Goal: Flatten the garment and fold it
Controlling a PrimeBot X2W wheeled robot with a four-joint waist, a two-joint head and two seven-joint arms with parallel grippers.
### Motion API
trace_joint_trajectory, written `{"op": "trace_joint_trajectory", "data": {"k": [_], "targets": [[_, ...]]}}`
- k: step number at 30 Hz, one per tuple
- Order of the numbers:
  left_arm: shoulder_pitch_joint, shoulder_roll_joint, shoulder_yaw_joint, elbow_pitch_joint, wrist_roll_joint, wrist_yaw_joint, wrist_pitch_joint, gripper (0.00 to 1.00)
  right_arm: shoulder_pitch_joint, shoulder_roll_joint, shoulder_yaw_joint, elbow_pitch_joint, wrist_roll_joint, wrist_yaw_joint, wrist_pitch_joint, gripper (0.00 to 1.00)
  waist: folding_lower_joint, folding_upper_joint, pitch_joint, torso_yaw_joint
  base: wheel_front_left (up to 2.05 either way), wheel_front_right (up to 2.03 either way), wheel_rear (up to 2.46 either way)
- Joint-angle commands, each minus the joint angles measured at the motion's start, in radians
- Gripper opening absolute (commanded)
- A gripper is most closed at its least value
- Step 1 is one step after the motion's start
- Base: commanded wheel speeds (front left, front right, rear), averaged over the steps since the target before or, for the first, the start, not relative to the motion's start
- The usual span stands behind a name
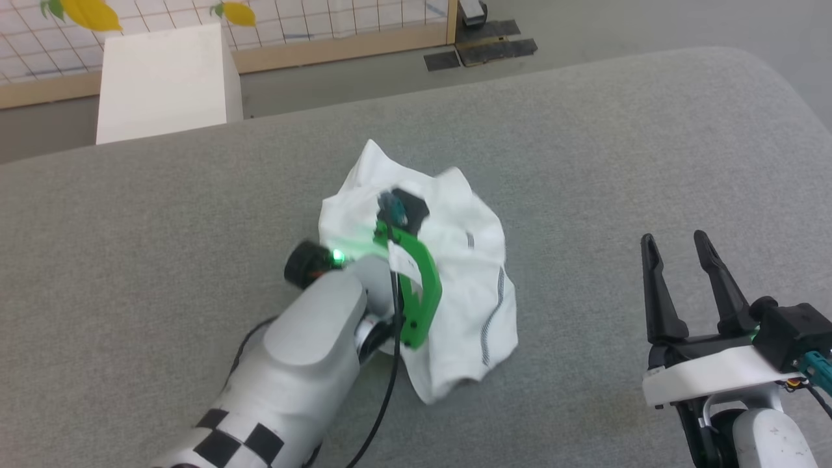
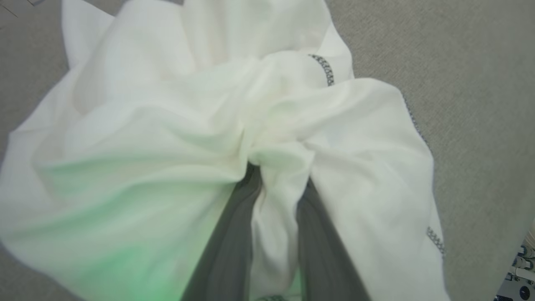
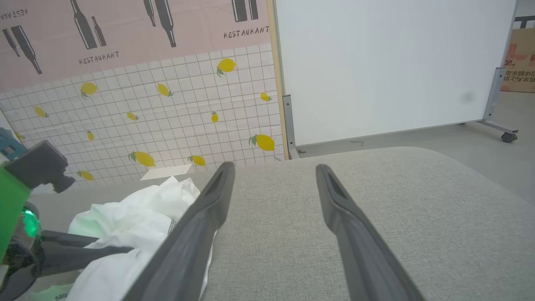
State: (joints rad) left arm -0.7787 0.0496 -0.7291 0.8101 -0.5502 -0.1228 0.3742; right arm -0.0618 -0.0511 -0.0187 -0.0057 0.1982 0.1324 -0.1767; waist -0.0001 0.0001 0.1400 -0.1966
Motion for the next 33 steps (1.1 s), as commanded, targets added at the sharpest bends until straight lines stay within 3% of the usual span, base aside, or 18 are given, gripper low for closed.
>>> {"op": "trace_joint_trajectory", "data": {"k": [1, 4, 6, 9, 14, 19, 21, 29, 33], "targets": [[0.017, 0.001, -0.016, 0.015, -0.021, -0.005, 0.025, 0.0, -0.016, 0.001, 0.005, 0.007, 0.008, -0.002, -0.01, 1.0, 0.0001, -0.0001, 0.012, -0.004, 0.0, 0.0, 0.0], [0.03, 0.001, -0.035, 0.042, -0.056, -0.006, 0.066, 0.0, -0.022, 0.001, 0.007, 0.016, 0.01, -0.002, -0.018, 1.0, 0.0001, -0.0001, 0.015, -0.001, 0.0, 0.0, 0.0], [0.026, 0.001, -0.036, 0.043, -0.062, -0.007, 0.049, 1.0, -0.023, 0.001, 0.003, 0.021, 0.009, -0.002, -0.021, 1.0, 0.0001, -0.0001, 0.013, 0.006, 0.0, 0.0, 0.0], [0.017, 0.001, -0.014, 0.02, -0.072, -0.005, -0.027, 1.0, -0.02, 0.001, -0.004, 0.024, 0.004, -0.002, -0.022, 1.0, 0.0001, -0.0001, 0.005, 0.023, 0.0, 0.0, 0.0], [0.013, 0.025, 0.063, -0.083, -0.077, 0.017, -0.277, 1.0, -0.01, 0.001, -0.016, 0.017, -0.008, -0.002, -0.014, 1.0, 0.0001, -0.0001, -0.013, 0.066, 0.0, 0.0, 0.0], [0.053, 0.093, 0.132, -0.208, -0.044, 0.06, -0.543, 1.0, -0.007, 0.001, -0.024, 0.002, -0.019, -0.002, -0.001, 1.0, 0.0001, -0.0001, -0.034, 0.108, 0.0, 0.0, 0.0], [0.086, 0.119, 0.168, -0.257, -0.042, 0.082, -0.601, 1.0, -0.003, 0.001, -0.028, -0.005, -0.022, -0.002, 0.005, 1.0, 0.0001, -0.0001, -0.042, 0.124, 0.0, 0.0, 0.0], [0.309, 0.177, 0.377, -0.536, 0.03, 0.155, -0.635, 1.0, 0.014, 0.001, -0.039, -0.029, -0.035, -0.002, 0.028, 1.0, 0.0001, -0.0001, -0.06, 0.179, 0.0, 0.0, 0.0], [0.451, 0.167, 0.463, -0.635, 0.092, 0.147, -0.636, 1.0, 0.022, 0.001, -0.034, -0.032, -0.039, -0.002, 0.04, 1.0, 0.0001, -0.0001, -0.07, 0.197, 0.0, 0.0, 0.0]]}}
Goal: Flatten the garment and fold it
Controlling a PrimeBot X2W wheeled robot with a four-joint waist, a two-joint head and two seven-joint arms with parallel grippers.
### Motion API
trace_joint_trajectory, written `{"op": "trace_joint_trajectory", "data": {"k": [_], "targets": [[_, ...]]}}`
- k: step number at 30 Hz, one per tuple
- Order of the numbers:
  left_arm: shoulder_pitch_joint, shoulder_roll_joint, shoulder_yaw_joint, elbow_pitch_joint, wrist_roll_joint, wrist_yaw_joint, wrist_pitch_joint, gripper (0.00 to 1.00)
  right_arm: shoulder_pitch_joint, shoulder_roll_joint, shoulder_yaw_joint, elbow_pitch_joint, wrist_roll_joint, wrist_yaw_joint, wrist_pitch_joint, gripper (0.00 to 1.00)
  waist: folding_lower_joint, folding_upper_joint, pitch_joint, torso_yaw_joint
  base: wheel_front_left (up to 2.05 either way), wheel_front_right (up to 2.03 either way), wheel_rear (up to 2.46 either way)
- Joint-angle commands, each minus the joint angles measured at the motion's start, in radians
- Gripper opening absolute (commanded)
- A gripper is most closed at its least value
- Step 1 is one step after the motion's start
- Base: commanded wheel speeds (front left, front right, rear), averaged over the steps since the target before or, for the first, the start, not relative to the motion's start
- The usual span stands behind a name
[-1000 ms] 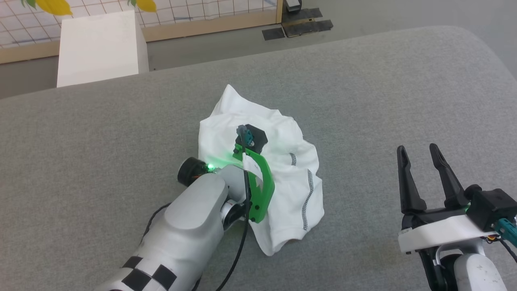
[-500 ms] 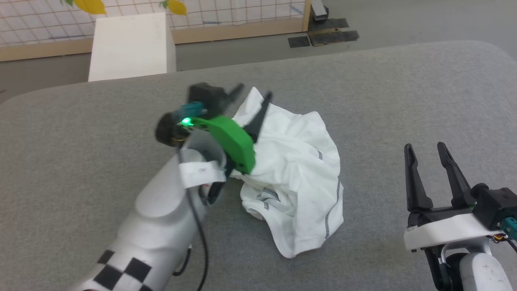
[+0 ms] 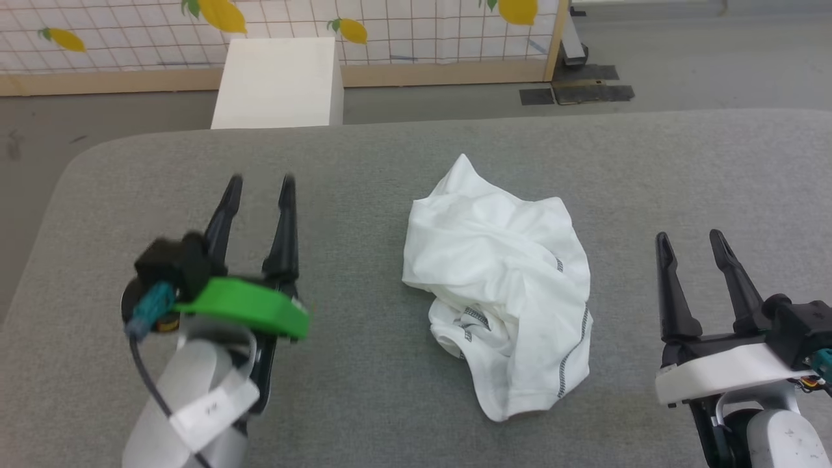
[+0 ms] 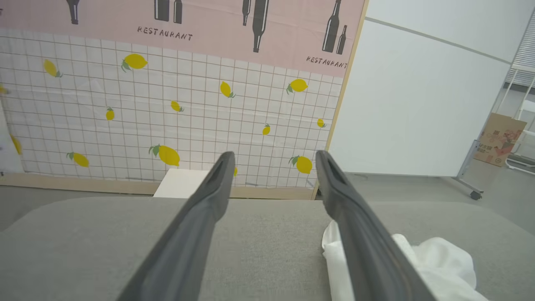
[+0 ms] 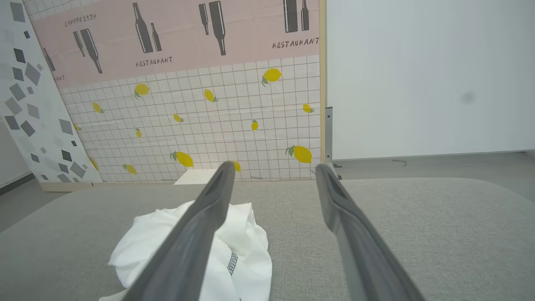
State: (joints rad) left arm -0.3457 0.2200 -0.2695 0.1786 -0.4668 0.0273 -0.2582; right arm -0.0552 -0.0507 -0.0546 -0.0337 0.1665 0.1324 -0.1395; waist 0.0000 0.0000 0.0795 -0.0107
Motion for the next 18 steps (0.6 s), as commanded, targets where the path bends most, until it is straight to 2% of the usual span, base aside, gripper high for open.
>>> {"op": "trace_joint_trajectory", "data": {"k": [1, 11, 15, 18], "targets": [[0.045, -0.007, 0.016, -0.017, 0.021, -0.007, -0.003, 1.0, 0.018, 0.001, 0.003, -0.003, -0.009, -0.002, 0.006, 1.0, 0.0, 0.0, -0.011, 0.015, 0.0, 0.0, 0.0], [0.226, -0.072, 0.123, -0.081, 0.122, -0.054, -0.003, 1.0, 0.045, 0.001, 0.039, 0.01, -0.024, -0.002, 0.094, 1.0, 0.0, 0.0, -0.017, 0.051, 0.0, 0.0, 0.0], [0.255, -0.102, 0.154, -0.096, 0.15, -0.074, -0.003, 1.0, 0.034, 0.001, 0.116, 0.022, -0.045, -0.002, 0.21, 1.0, 0.0, 0.0, -0.006, 0.066, 0.0, 0.0, 0.0], [0.258, -0.12, 0.173, -0.1, 0.166, -0.088, -0.003, 1.0, 0.009, 0.001, 0.178, 0.057, -0.04, -0.002, 0.346, 1.0, 0.0, 0.0, 0.009, 0.075, 0.0, 0.0, 0.0]]}}
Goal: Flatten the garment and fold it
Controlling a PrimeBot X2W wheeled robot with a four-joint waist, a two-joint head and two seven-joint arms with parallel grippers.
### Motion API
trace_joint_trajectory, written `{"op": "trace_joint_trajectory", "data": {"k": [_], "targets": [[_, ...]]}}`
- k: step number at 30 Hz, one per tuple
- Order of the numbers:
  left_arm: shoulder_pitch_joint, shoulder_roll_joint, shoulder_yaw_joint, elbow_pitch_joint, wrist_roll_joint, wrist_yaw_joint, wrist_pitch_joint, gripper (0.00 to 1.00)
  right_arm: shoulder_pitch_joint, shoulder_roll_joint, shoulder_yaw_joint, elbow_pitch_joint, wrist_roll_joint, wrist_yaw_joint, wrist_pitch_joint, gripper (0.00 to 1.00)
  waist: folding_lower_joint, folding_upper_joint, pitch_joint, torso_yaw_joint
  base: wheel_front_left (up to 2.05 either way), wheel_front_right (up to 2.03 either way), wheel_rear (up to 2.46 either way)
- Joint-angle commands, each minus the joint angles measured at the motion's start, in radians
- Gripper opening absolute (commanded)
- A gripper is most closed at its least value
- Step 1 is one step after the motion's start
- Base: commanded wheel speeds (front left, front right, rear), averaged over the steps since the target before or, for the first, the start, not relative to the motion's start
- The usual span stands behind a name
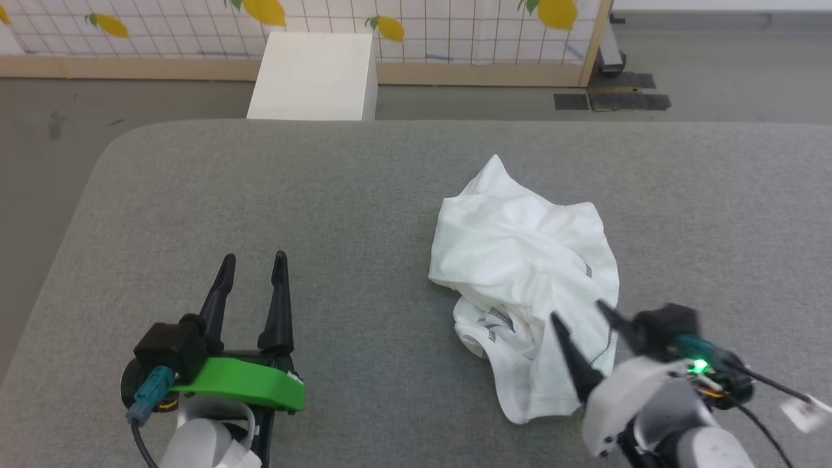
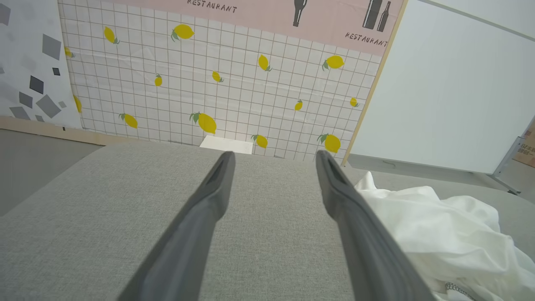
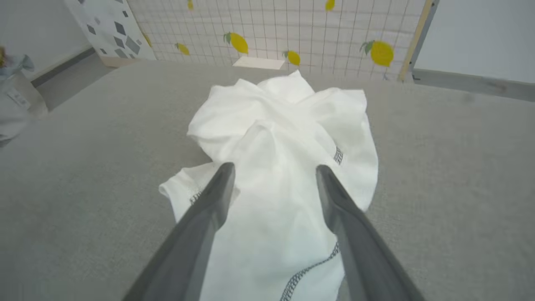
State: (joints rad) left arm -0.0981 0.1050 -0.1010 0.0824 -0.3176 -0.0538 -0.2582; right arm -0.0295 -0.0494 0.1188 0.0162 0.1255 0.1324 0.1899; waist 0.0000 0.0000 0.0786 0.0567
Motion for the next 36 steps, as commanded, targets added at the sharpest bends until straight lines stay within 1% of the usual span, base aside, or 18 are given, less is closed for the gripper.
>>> {"op": "trace_joint_trajectory", "data": {"k": [1, 3, 7, 8, 9, 10, 11, 13, 16, 18, 22, 24, 26, 28, 30, 33, 36], "targets": [[0.009, -0.009, 0.009, -0.003, 0.021, -0.009, -0.003, 1.0, -0.027, -0.001, 0.018, 0.023, -0.003, -0.002, 0.066, 1.0, 0.0, 0.0, 0.015, 0.011, 0.0, 0.0, 0.0], [-0.001, -0.019, 0.018, -0.001, 0.03, -0.016, -0.004, 1.0, -0.057, -0.001, 0.043, 0.055, -0.015, -0.002, 0.179, 1.0, 0.0, 0.0, 0.028, 0.021, 0.0, 0.0, 0.0], [-0.018, -0.034, 0.03, 0.007, 0.039, -0.029, -0.004, 1.0, -0.102, -0.001, 0.064, 0.099, -0.057, -0.002, 0.34, 1.0, 0.0, 0.0, 0.049, 0.04, 0.0, 0.0, 0.0], [-0.022, -0.037, 0.031, 0.009, 0.041, -0.032, -0.004, 1.0, -0.107, -0.001, 0.063, 0.104, -0.065, -0.002, 0.366, 1.0, 0.0, 0.0, 0.052, 0.044, 0.0, 0.0, 0.0], [-0.025, -0.04, 0.033, 0.01, 0.043, -0.034, -0.004, 1.0, -0.112, -0.001, 0.059, 0.107, -0.075, -0.002, 0.397, 0.64, 0.0, 0.0, 0.055, 0.05, 0.0, 0.0, 0.0], [-0.027, -0.042, 0.035, 0.011, 0.044, -0.036, -0.004, 1.0, -0.114, -0.001, 0.056, 0.103, -0.078, -0.002, 0.41, 0.46, 0.0, 0.0, 0.057, 0.054, 0.0, 0.0, 0.0], [-0.028, -0.044, 0.037, 0.013, 0.046, -0.039, -0.004, 1.0, -0.117, -0.001, 0.054, 0.095, -0.079, -0.002, 0.416, 0.0, 0.0, 0.0, 0.058, 0.058, 0.0, 0.0, 0.0], [-0.029, -0.047, 0.039, 0.015, 0.048, -0.043, -0.004, 1.0, -0.123, -0.001, 0.049, 0.071, -0.07, -0.002, 0.403, 0.0, 0.0, 0.0, 0.059, 0.064, 0.0, 0.0, 0.0], [-0.03, -0.05, 0.041, 0.02, 0.05, -0.048, -0.004, 1.0, -0.136, -0.001, 0.045, 0.02, -0.037, -0.002, 0.347, 0.0, 0.0, 0.0, 0.056, 0.07, 0.0, 0.0, 0.0], [-0.028, -0.052, 0.044, 0.023, 0.051, -0.05, -0.004, 1.0, -0.151, -0.001, 0.062, -0.021, -0.005, -0.002, 0.306, 0.0, 0.0, 0.0, 0.049, 0.069, 0.0, 0.0, 0.0], [-0.022, -0.053, 0.054, 0.023, 0.055, -0.053, -0.004, 1.0, -0.207, -0.001, 0.126, -0.112, 0.075, -0.002, 0.245, 0.0, 0.0, 0.0, 0.037, 0.053, 0.0, 0.0, 0.0], [-0.02, -0.053, 0.061, 0.02, 0.058, -0.054, -0.004, 1.0, -0.253, -0.001, 0.151, -0.157, 0.086, -0.002, 0.224, 0.0, 0.0, 0.0, 0.034, 0.041, 0.0, 0.0, 0.0], [-0.018, -0.054, 0.066, 0.019, 0.063, -0.056, -0.004, 1.0, -0.299, -0.001, 0.151, -0.198, 0.09, -0.002, 0.205, 0.0, 0.0, 0.0, 0.03, 0.03, 0.0, 0.0, 0.0], [-0.019, -0.054, 0.069, 0.02, 0.065, -0.057, -0.004, 1.0, -0.337, -0.001, 0.124, -0.231, 0.089, -0.002, 0.192, 0.0, 0.0, 0.0, 0.027, 0.023, 0.0, 0.0, 0.0], [-0.019, -0.054, 0.07, 0.02, 0.067, -0.058, -0.004, 1.0, -0.361, -0.001, 0.074, -0.256, 0.085, -0.002, 0.189, 0.0, 0.0, 0.0, 0.026, 0.018, 0.0, 0.0, 0.0], [-0.02, -0.054, 0.066, 0.019, 0.065, -0.059, -0.004, 1.0, -0.36, -0.001, -0.049, -0.262, 0.068, -0.002, 0.208, 0.0, 0.0, 0.0, 0.024, 0.016, 0.0, 0.0, 0.0], [-0.02, -0.054, 0.057, 0.021, 0.06, -0.06, -0.004, 1.0, -0.313, -0.001, -0.199, -0.212, 0.044, -0.002, 0.249, 0.0, 0.0, 0.0, 0.024, 0.016, 0.0, 0.0, 0.0]]}}
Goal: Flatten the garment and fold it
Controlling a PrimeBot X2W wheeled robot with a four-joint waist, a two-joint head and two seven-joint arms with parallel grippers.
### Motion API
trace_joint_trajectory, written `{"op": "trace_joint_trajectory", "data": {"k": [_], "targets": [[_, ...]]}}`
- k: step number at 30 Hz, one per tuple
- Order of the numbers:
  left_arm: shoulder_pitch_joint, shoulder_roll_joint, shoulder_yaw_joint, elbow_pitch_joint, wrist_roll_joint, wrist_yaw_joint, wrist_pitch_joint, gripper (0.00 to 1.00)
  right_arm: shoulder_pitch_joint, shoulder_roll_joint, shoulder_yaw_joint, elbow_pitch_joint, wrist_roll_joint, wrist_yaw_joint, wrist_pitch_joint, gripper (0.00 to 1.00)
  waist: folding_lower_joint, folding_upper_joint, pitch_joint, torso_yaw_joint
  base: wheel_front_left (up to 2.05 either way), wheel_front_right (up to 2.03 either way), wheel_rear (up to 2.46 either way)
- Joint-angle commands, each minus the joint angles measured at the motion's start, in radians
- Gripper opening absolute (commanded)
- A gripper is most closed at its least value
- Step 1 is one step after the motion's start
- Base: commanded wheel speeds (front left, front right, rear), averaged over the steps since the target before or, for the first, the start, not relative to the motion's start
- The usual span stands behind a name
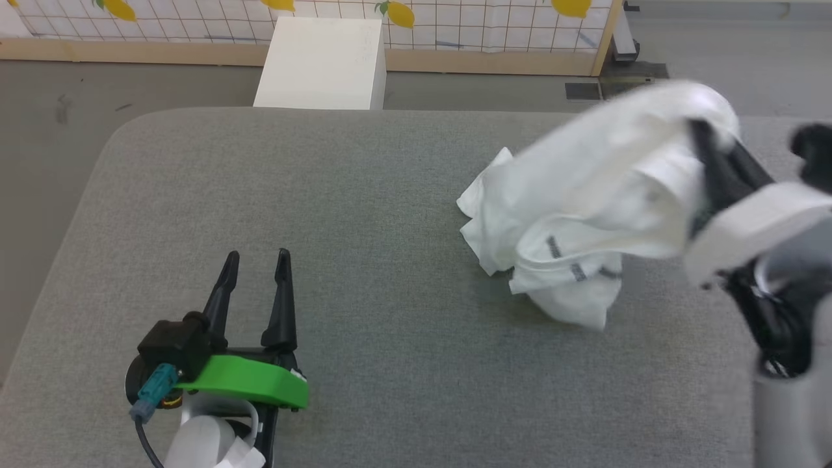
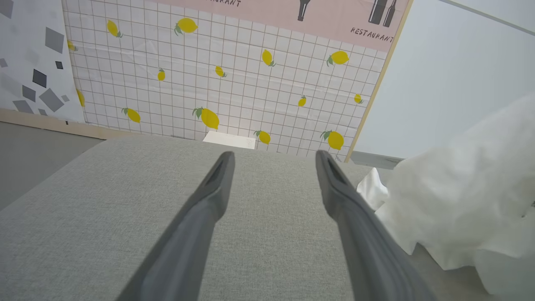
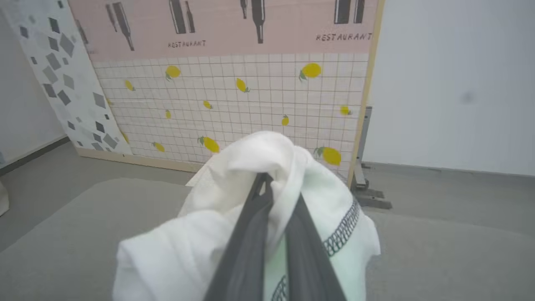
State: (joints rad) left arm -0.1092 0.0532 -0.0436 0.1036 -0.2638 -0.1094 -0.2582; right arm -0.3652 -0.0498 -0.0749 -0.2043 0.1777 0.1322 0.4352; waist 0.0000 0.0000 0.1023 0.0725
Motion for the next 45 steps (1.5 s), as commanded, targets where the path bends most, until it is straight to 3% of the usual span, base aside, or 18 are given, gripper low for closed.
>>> {"op": "trace_joint_trajectory", "data": {"k": [1, 5, 6, 7, 8, 11, 15, 18, 23, 28, 35, 36, 37, 38, 41, 45], "targets": [[-0.009, -0.003, -0.006, 0.001, 0.003, -0.005, -0.004, 1.0, 0.049, 0.0, -0.06, 0.039, -0.032, -0.002, 0.022, 0.0, 0.0, 0.0, 0.002, 0.002, 0.0, 0.0, 0.0], [-0.012, -0.003, -0.026, 0.009, -0.004, -0.007, -0.004, 1.0, 0.156, 0.0, -0.215, 0.168, -0.122, -0.002, 0.075, 0.0, 0.0, 0.0, 0.005, 0.01, 0.0, 0.0, 0.0], [-0.014, -0.003, -0.029, 0.01, -0.005, -0.007, -0.004, 1.0, 0.183, 0.0, -0.238, 0.198, -0.139, -0.002, 0.084, 0.23, 0.0, 0.0, 0.005, 0.013, 0.0, 0.0, 0.0], [-0.015, -0.003, -0.032, 0.012, -0.006, -0.008, -0.004, 1.0, 0.205, 0.0, -0.254, 0.219, -0.148, -0.002, 0.09, 0.71, 0.0, 0.0, 0.006, 0.016, 0.0, 0.0, 0.0], [-0.016, -0.003, -0.035, 0.013, -0.007, -0.008, -0.004, 1.0, 0.233, 0.0, -0.265, 0.238, -0.152, -0.002, 0.1, 1.0, 0.0, 0.0, 0.006, 0.019, 0.0, 0.0, 0.0], [-0.015, -0.003, -0.037, 0.015, -0.008, -0.009, -0.004, 1.0, 0.285, 0.0, -0.287, 0.245, -0.117, -0.002, 0.087, 1.0, 0.0, 0.0, 0.006, 0.021, 0.0, 0.0, 0.0], [-0.006, -0.003, -0.032, 0.015, -0.004, -0.01, -0.004, 1.0, 0.335, 0.0, -0.256, 0.173, -0.044, -0.002, -0.015, 1.0, 0.0, 0.0, 0.001, 0.019, 0.0, 0.0, 0.0], [-0.002, -0.003, -0.031, 0.018, -0.001, -0.011, -0.004, 1.0, 0.382, 0.0, -0.152, 0.099, -0.023, -0.002, -0.06, 1.0, 0.0, 0.0, -0.004, 0.016, 0.0, 0.0, 0.0], [-0.008, -0.003, -0.028, 0.015, 0.001, -0.012, -0.004, 1.0, 0.418, 0.0, 0.017, 0.045, -0.01, -0.002, -0.03, 1.0, 0.0, 0.0, 0.003, 0.01, 0.0, 0.0, 0.0], [-0.029, -0.003, -0.035, 0.006, -0.003, -0.014, -0.004, 1.0, 0.354, -0.001, 0.149, 0.129, -0.128, -0.002, 0.028, 1.0, 0.0, 0.0, 0.038, 0.014, 0.0, 0.0, 0.0], [-0.059, -0.003, -0.055, 0.009, -0.018, -0.015, -0.004, 1.0, 0.256, -0.014, 0.2, 0.306, -0.254, -0.002, 0.113, 1.0, 0.0, 0.0, 0.077, 0.045, 0.0, 0.0, 0.0], [-0.062, -0.003, -0.056, 0.01, -0.019, -0.015, -0.004, 1.0, 0.243, -0.013, 0.197, 0.325, -0.265, -0.002, 0.11, 0.69, 0.0, 0.0, 0.079, 0.048, 0.0, 0.0, 0.0], [-0.063, -0.003, -0.058, 0.011, -0.02, -0.015, -0.004, 1.0, 0.234, -0.012, 0.197, 0.34, -0.268, -0.002, 0.11, 0.16, 0.0, 0.0, 0.081, 0.052, 0.0, 0.0, 0.0], [-0.064, -0.003, -0.06, 0.013, -0.021, -0.015, -0.004, 1.0, 0.226, -0.011, 0.206, 0.358, -0.266, -0.002, 0.114, 0.0, 0.0, 0.0, 0.081, 0.056, 0.0, 0.0, 0.0], [-0.066, -0.003, -0.062, 0.018, -0.024, -0.015, -0.004, 1.0, 0.203, -0.005, 0.257, 0.375, -0.212, -0.002, 0.101, 0.0, 0.0, 0.0, 0.08, 0.062, 0.0, 0.0, 0.0], [-0.066, -0.003, -0.061, 0.023, -0.026, -0.016, -0.004, 1.0, 0.16, -0.001, 0.412, 0.367, -0.095, -0.002, 0.063, 0.0, 0.0, 0.0, 0.074, 0.063, 0.0, 0.0, 0.0]]}}
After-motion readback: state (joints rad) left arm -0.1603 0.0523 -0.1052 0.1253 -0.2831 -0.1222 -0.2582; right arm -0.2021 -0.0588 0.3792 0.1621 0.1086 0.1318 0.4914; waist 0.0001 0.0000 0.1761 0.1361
